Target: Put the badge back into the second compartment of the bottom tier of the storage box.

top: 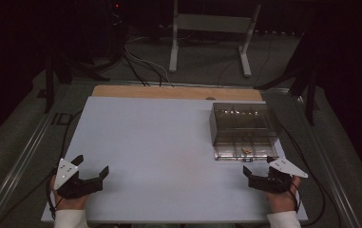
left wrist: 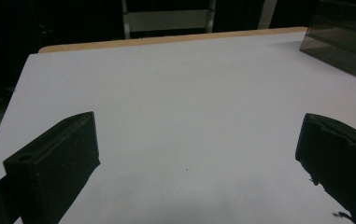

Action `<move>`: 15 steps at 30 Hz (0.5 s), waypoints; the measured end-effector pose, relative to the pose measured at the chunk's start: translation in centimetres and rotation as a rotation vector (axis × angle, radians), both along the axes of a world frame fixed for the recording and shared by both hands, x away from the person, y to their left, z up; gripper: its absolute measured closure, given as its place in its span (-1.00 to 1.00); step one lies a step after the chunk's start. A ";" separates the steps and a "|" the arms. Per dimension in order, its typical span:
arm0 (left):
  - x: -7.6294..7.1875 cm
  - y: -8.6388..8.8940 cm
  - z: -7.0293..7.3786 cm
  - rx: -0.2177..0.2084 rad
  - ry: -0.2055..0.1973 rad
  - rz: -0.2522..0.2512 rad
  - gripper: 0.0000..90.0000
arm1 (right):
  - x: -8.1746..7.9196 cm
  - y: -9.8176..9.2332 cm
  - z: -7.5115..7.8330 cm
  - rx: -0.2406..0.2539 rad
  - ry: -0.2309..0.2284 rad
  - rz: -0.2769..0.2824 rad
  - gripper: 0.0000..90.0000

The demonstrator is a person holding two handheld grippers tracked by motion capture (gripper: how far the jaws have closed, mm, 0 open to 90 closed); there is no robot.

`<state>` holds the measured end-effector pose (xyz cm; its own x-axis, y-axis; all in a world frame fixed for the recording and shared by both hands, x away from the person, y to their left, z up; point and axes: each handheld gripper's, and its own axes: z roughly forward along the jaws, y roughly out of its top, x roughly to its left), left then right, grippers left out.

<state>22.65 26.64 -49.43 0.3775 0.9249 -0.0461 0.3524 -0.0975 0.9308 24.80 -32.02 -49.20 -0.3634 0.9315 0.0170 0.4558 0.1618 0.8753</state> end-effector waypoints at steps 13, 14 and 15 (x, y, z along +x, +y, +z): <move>-0.2 -0.3 0.3 -0.001 -0.014 -0.038 -1.00 | -1.1 -1.1 -0.2 0.043 -0.075 -0.001 -1.00; -0.2 -0.3 0.3 0.002 -0.016 -0.039 -1.00 | -1.1 -1.1 -0.2 0.043 -0.075 -0.001 -1.00; -0.3 -0.3 0.3 0.001 -0.019 -0.040 -1.00 | -1.2 -1.2 -0.2 0.043 -0.079 -0.001 -1.00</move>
<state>22.38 26.36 -49.13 0.4154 0.9089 -0.0372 0.3305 -0.1127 0.9370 23.62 -33.20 -49.39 -0.3640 0.9310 0.0280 0.3855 0.1232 0.9144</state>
